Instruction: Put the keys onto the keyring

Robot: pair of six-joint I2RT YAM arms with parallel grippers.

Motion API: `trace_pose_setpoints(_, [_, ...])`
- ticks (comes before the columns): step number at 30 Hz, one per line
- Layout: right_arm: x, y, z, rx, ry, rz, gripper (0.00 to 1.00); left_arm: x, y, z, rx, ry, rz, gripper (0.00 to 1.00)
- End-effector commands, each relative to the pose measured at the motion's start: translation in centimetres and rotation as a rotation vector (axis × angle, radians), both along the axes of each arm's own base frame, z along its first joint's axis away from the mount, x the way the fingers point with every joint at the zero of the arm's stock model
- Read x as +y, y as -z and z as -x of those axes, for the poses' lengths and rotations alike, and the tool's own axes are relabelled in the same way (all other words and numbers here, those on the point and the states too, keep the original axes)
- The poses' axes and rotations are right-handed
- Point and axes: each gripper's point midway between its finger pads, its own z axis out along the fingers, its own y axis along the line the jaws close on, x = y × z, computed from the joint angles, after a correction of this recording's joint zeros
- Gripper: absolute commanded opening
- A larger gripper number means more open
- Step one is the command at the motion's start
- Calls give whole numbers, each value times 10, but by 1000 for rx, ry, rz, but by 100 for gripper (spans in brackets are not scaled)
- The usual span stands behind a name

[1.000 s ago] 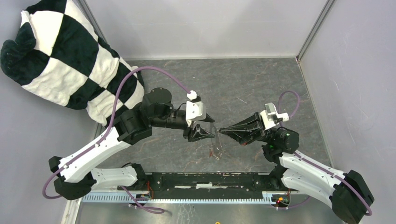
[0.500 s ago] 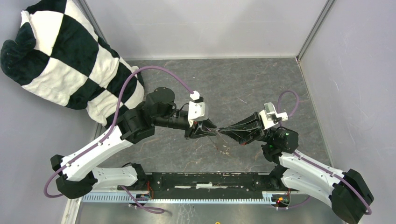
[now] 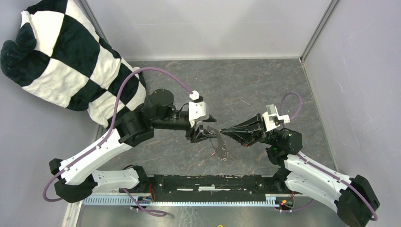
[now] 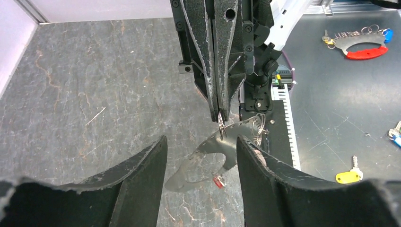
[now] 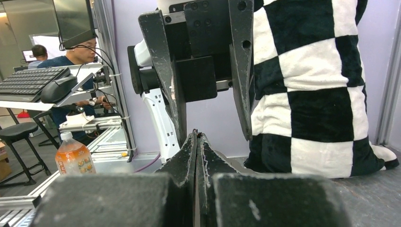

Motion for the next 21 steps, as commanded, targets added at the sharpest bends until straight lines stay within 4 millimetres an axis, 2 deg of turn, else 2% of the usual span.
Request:
trace_pose_setpoints(1, [-5, -12, -5, -35, 57, -33, 1, 10, -10, -5, -76, -35, 25, 61])
trace_pose_setpoints(10, [-6, -14, -8, -36, 83, -35, 1, 11, 2, 7, -34, 15, 12, 40])
trace_pose_setpoints(15, [-6, -13, -10, -32, 86, -34, 1, 5, 10, 6, -7, 21, 3, 37])
trace_pose_setpoints(21, [-5, -12, -8, -31, 75, -32, 1, -3, 6, 0, 3, 7, 18, 35])
